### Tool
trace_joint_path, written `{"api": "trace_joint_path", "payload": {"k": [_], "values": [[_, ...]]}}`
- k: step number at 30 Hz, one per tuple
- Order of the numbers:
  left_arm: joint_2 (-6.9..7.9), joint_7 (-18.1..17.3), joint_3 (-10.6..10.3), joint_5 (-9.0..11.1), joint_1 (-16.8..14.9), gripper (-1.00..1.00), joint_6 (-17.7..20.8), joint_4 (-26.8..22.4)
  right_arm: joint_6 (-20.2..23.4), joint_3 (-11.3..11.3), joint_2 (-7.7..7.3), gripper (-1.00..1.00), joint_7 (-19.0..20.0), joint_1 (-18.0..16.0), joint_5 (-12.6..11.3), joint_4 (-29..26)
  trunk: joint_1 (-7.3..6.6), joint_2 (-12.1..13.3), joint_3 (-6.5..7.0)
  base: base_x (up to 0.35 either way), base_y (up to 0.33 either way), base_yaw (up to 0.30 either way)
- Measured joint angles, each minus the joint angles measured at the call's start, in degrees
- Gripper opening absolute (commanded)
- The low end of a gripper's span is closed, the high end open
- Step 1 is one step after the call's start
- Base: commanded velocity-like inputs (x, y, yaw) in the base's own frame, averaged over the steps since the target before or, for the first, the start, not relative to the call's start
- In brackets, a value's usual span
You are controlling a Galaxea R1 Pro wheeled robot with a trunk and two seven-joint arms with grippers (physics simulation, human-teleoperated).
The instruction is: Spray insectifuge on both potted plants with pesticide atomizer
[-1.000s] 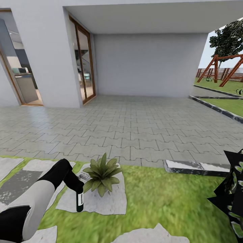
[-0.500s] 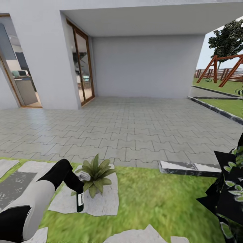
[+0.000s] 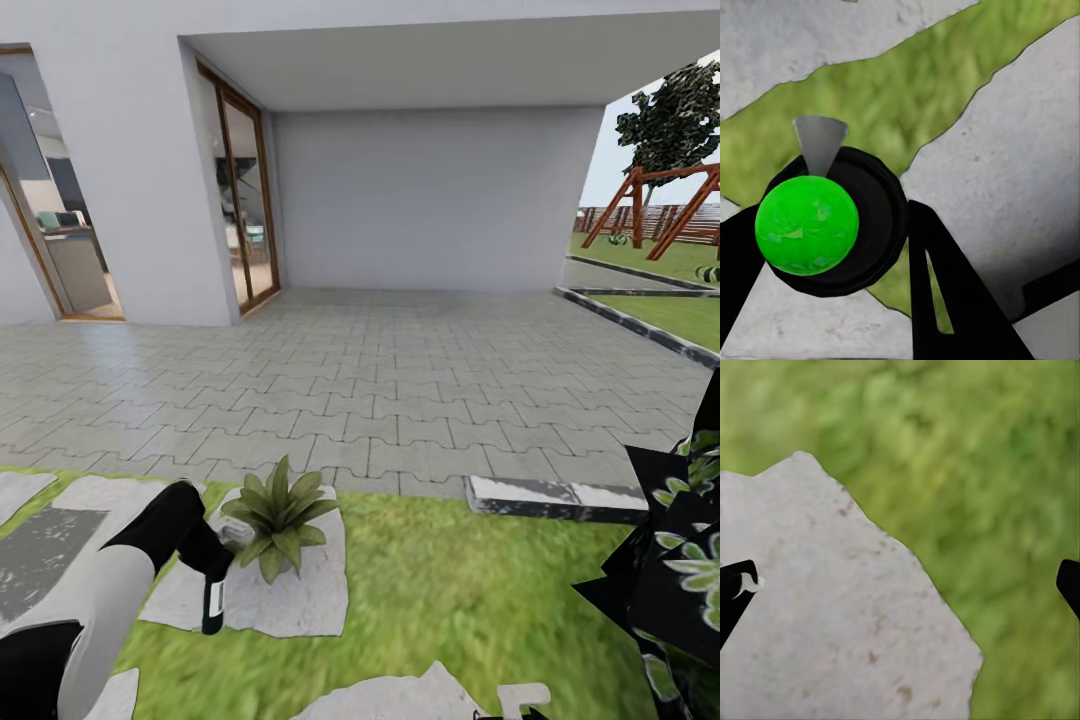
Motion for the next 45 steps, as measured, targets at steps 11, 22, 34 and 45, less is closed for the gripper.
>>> {"api": "trace_joint_path", "payload": {"k": [11, 22, 34, 45], "values": [[-0.87, 11.75, 14.12, 0.69, 3.34, -1.0, -0.23, 0.98, -0.03, 0.29, -0.32, 1.0, -0.16, 0.04, 0.03, -0.01, 0.0, 0.0, -0.01, 0.0, 0.0, 0.0], [-1.8, 12.35, 14.29, 0.97, 4.91, -1.0, -0.25, 1.09, -0.13, 0.37, -0.34, 1.0, -0.21, 0.03, 0.04, 0.02, 0.0, 0.0, 0.0, 0.108, -0.156, 0.0], [-1.64, 12.54, 14.55, 0.82, 9.68, -1.0, -0.29, 0.51, -0.21, 0.37, -0.34, 1.0, -0.26, 0.03, 0.03, 0.02, 0.0, 0.0, 0.0, 0.001, -0.02, 0.143], [-2.1, 12.46, 14.67, 0.81, 9.8, -1.0, -0.09, -3.54, -0.21, 0.36, -0.43, 1.0, -0.37, 0.04, 0.04, 0.02, -0.01, 0.0, 0.0, 0.122, 0.0, 0.025]]}}
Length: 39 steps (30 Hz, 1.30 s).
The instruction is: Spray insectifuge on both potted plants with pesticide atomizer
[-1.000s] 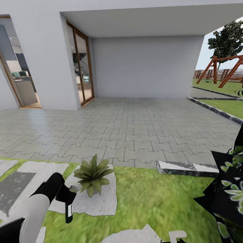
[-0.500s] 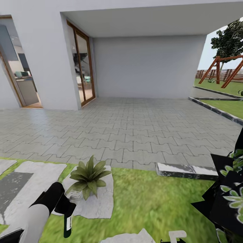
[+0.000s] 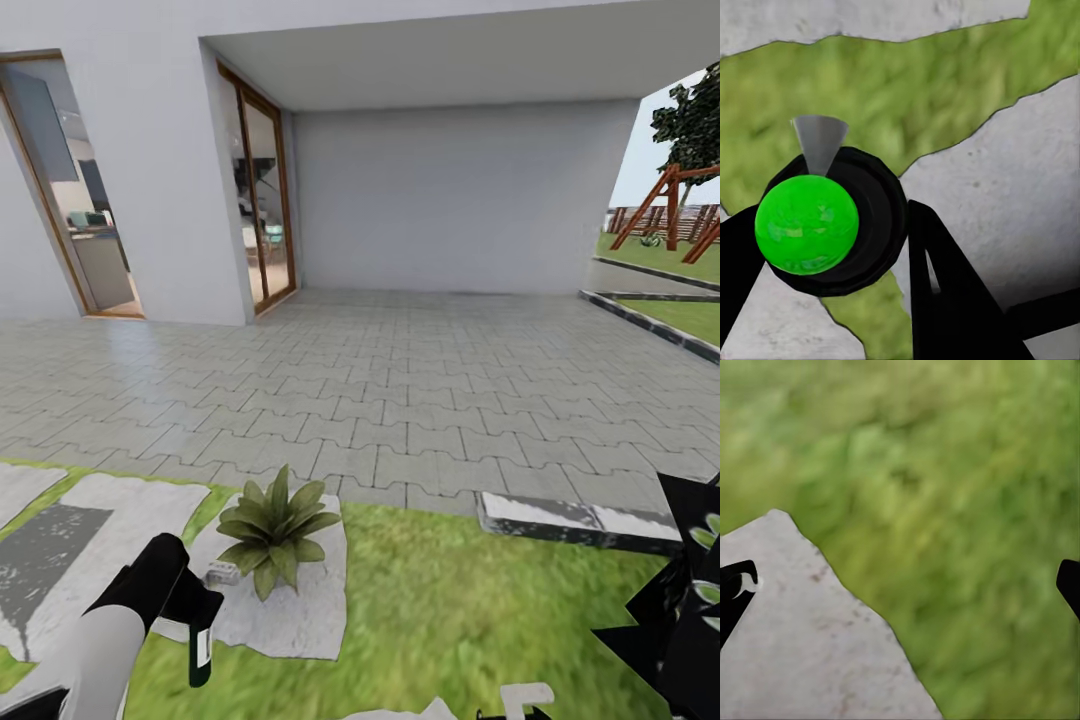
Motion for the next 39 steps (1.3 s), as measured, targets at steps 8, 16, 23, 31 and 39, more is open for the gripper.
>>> {"api": "trace_joint_path", "payload": {"k": [8, 16, 23, 31, 39], "values": [[-0.01, 0.03, -0.34, -0.39, 0.07, -1.0, -0.13, -0.41, 0.0, 0.0, 0.09, 1.0, 0.01, 0.0, 0.0, 0.0, 0.01, 0.0, -0.4, 0.002, 0.0, 0.0], [0.02, 0.04, -0.21, 0.09, 0.16, -1.0, -0.16, 0.03, 0.0, -0.03, 0.09, 1.0, 0.01, 0.0, 0.0, 0.0, 0.01, 0.0, -1.13, 0.0, 0.0, 0.0], [-0.76, 0.04, -0.2, 0.24, 1.06, -1.0, -0.28, 1.54, 0.0, -0.17, 0.09, 1.0, -0.07, 0.0, -0.08, -0.02, 0.01, 0.0, -1.71, 0.0, 0.0, 0.0], [-1.51, 0.12, -0.2, 0.06, 1.29, -1.0, -0.66, 1.02, 0.01, 0.06, 0.08, 1.0, 0.2, 0.0, 0.06, -0.06, 0.0, 0.0, -1.79, 0.0, 0.0, 0.0], [-1.6, 0.18, -0.11, 0.06, 1.3, -1.0, -0.69, 0.7, -3.53, 0.15, 0.03, 1.0, 0.21, -0.01, 0.13, 0.09, 0.0, 0.0, -1.79, 0.014, -0.011, 0.0]]}}
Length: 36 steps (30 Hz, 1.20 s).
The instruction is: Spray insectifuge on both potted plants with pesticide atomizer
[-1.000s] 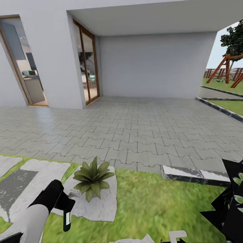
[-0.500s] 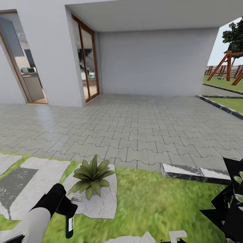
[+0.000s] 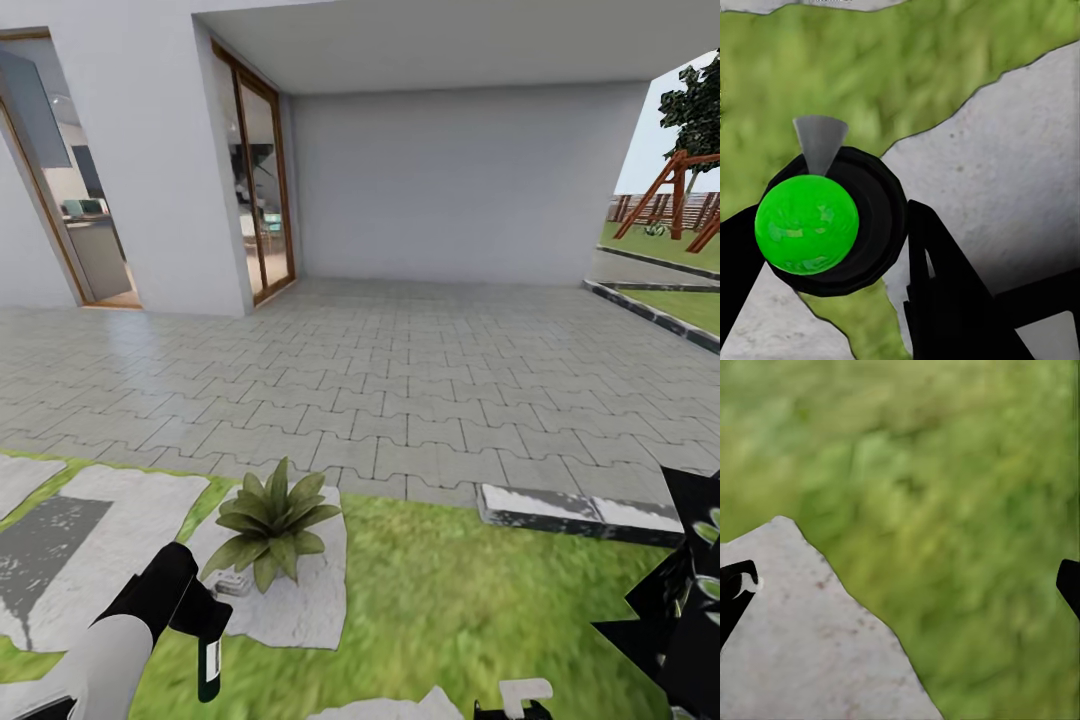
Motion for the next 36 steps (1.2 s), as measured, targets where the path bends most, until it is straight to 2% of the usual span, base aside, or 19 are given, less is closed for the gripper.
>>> {"api": "trace_joint_path", "payload": {"k": [9, 22, 27, 32, 36], "values": [[0.0, 0.03, 0.01, -0.01, 0.01, -1.0, -0.02, -0.13, -0.44, 0.0, 0.06, 1.0, -0.1, 0.0, -0.02, 0.09, 0.0, 0.0, -0.5, 0.072, -0.185, 0.083], [0.29, 0.35, 0.06, -0.01, 0.0, -1.0, 0.01, -0.21, -0.44, 0.0, 0.06, 1.0, 0.01, 0.0, 0.04, 0.09, 0.0, 0.0, -1.02, 0.001, -0.007, 0.037], [-0.31, 0.4, 0.28, 0.25, 0.0, -1.0, 0.12, -3.62, -0.38, 0.0, 0.03, 1.0, 0.01, -0.01, 0.04, 0.09, 0.0, 0.0, -1.02, 0.0, 0.0, 0.0], [-1.64, 0.43, 0.07, 0.89, -0.08, -1.0, -0.13, -6.2, -0.35, 0.0, 0.04, 1.0, 0.01, 0.0, 0.04, 0.09, 0.0, 0.0, -1.02, 0.0, 0.0, 0.0], [-1.59, 0.34, -0.19, 0.67, -0.1, -1.0, 0.23, -9.22, -0.34, -0.01, 0.05, 1.0, 0.03, 0.01, 0.04, 0.08, 0.0, 0.0, -1.02, 0.0, 0.15, 0.0]]}}
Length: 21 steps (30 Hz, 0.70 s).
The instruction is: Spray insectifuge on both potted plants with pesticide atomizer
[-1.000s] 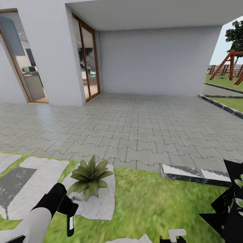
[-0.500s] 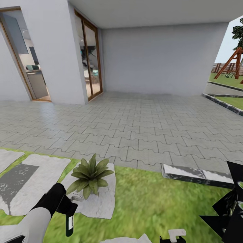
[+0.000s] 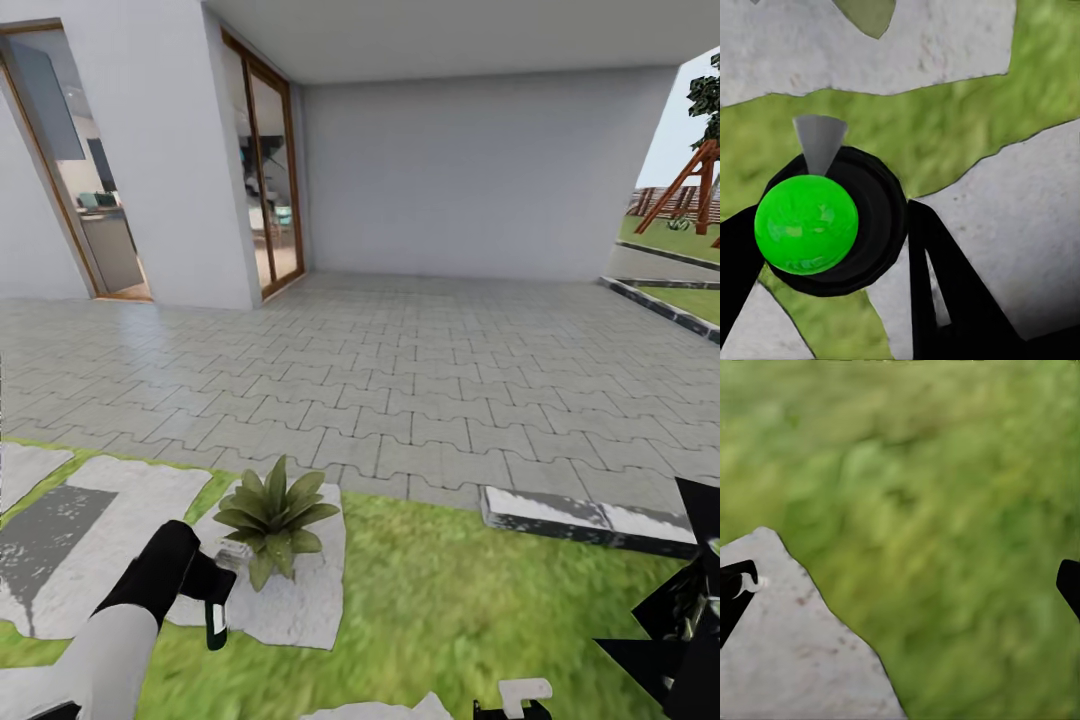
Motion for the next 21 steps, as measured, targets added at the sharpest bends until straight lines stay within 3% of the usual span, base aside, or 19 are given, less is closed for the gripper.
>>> {"api": "trace_joint_path", "payload": {"k": [5, 9, 14, 17, 21], "values": [[0.42, 0.06, -0.44, -0.54, 0.03, -1.0, 0.14, -0.37, 0.0, 0.0, 0.01, 1.0, 0.01, 0.0, 0.0, 0.0, 0.0, 0.0, -0.16, 0.0, 0.258, 0.0], [0.51, 0.04, -0.46, -0.56, 0.09, -1.0, 0.11, 0.2, -0.01, 0.0, 0.01, 1.0, -0.02, -0.01, 0.0, 0.01, 0.0, 0.0, -0.46, 0.0, 0.06, 0.0], [-0.25, -0.17, -0.25, 0.13, 1.21, -1.0, 0.16, 0.45, -0.01, 0.01, 0.01, 1.0, -0.02, -0.01, 0.0, 0.01, 0.0, 0.0, -0.53, 0.0, 0.005, 0.0], [-1.52, -0.18, -0.23, -0.07, 1.46, -1.0, 0.2, 0.11, -0.01, -0.01, -0.03, 1.0, -0.02, -0.01, -0.06, 0.01, 0.0, 0.0, -0.53, 0.0, 0.0, 0.0], [-1.45, -0.04, -0.3, -0.62, 1.38, -1.0, 0.38, -0.35, -0.01, -0.07, -0.07, 1.0, -0.02, -0.01, -0.09, 0.01, 0.66, -1.19, -1.15, 0.0, 0.0, 0.0]]}}
